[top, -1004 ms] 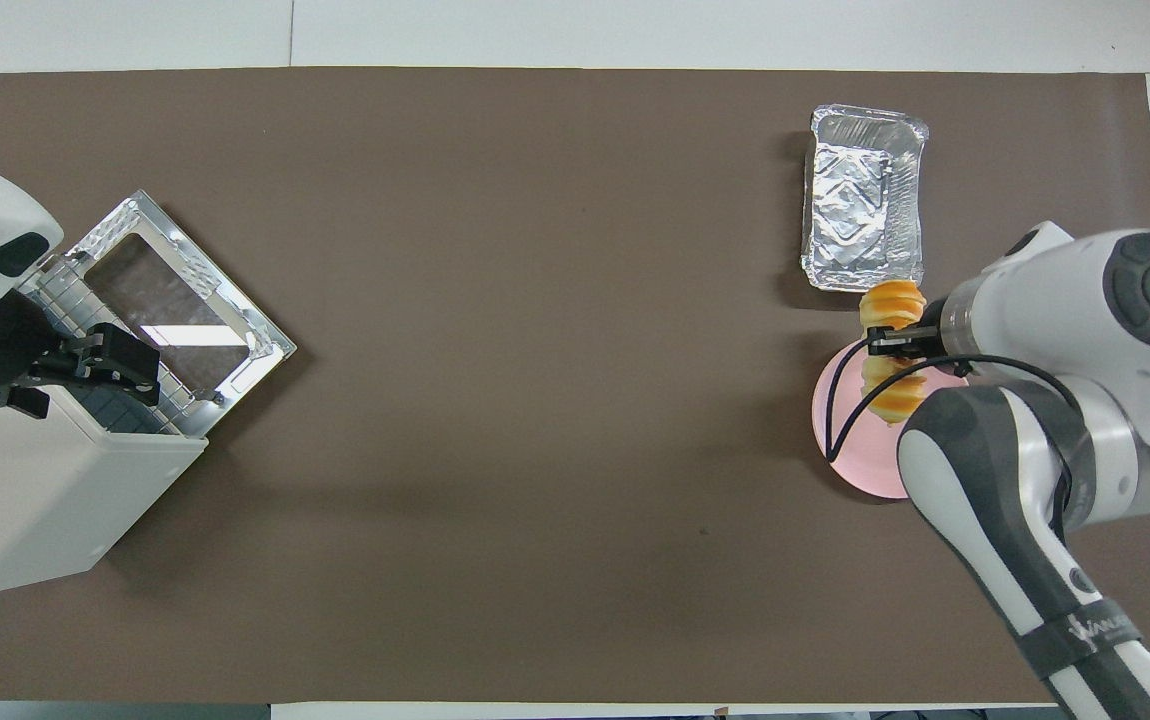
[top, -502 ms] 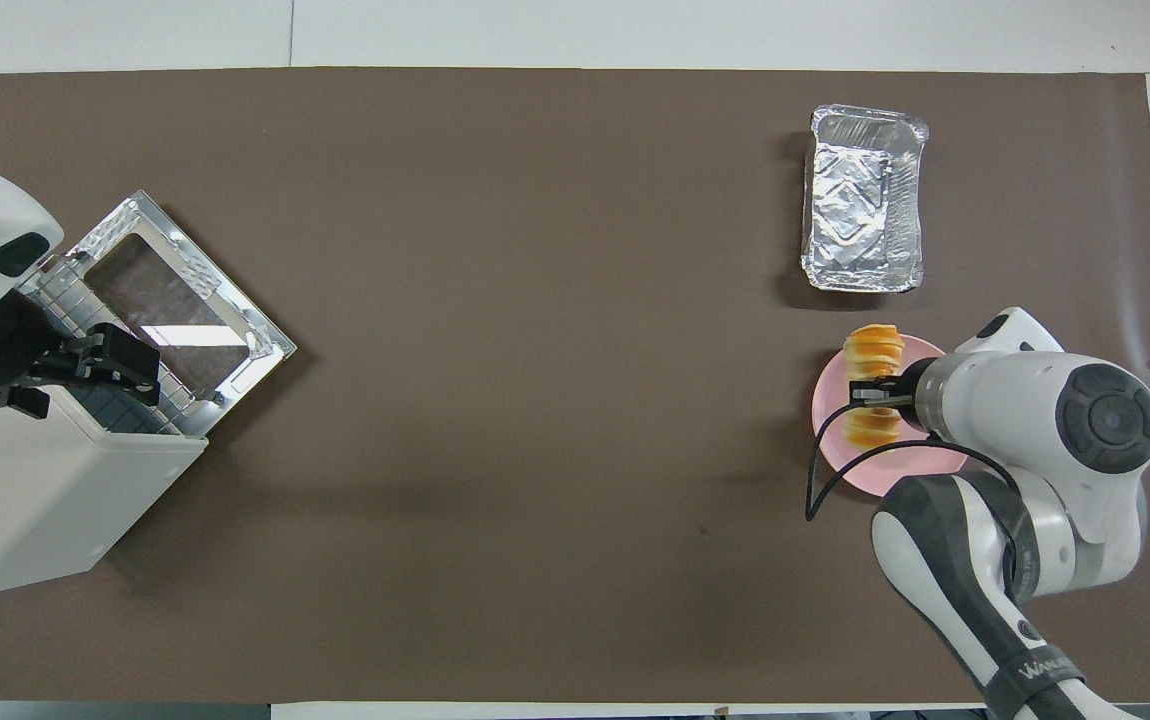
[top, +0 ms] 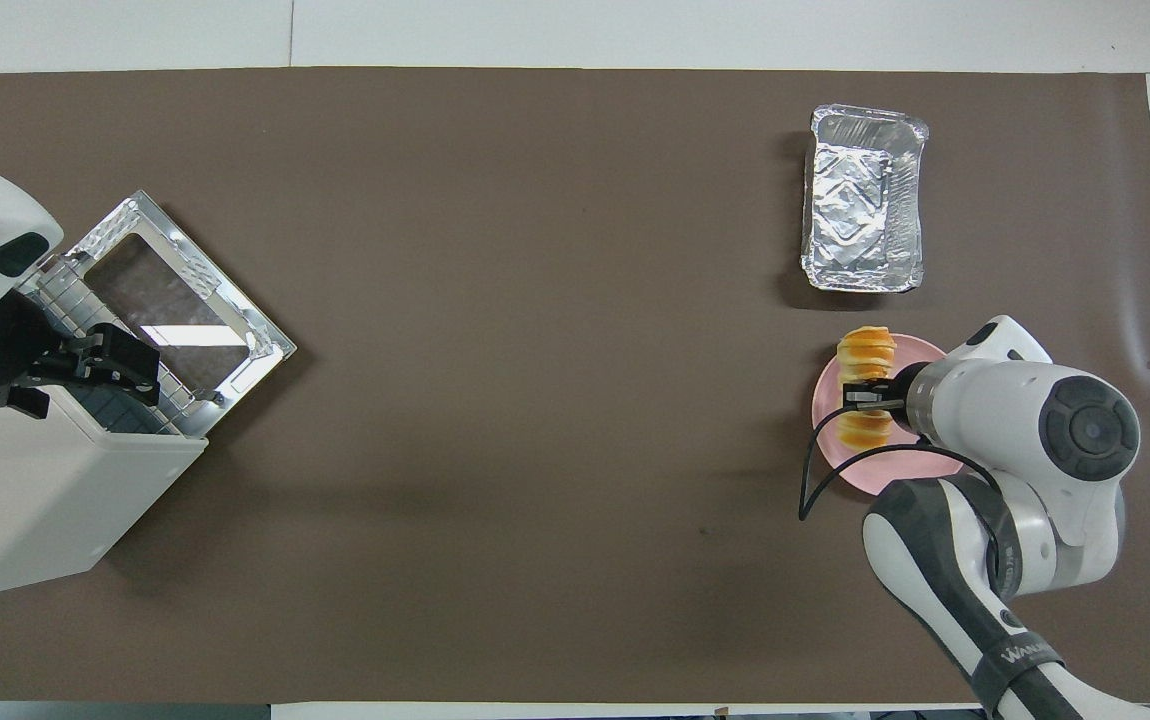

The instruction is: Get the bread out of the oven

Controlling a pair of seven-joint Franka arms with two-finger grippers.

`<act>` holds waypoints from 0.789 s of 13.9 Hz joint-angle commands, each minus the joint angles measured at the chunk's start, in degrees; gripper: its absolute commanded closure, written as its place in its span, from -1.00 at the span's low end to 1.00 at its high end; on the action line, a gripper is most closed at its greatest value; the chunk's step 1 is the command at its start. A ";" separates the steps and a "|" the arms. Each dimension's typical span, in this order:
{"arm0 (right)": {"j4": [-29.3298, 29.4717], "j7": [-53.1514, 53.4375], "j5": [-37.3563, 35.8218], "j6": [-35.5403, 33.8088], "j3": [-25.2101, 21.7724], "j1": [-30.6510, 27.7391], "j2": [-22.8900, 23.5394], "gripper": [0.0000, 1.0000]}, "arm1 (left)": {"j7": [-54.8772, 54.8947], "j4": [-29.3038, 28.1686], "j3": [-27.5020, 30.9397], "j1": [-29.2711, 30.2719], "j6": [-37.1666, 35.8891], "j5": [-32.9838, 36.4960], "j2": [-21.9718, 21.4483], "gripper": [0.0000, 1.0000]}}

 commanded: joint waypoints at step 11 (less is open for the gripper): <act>25.71 -9.03 0.81 -31.86 0.22 -4.69 0.61 -1.00 | -0.08 -0.89 0.49 -0.32 0.87 0.11 -1.13 -1.00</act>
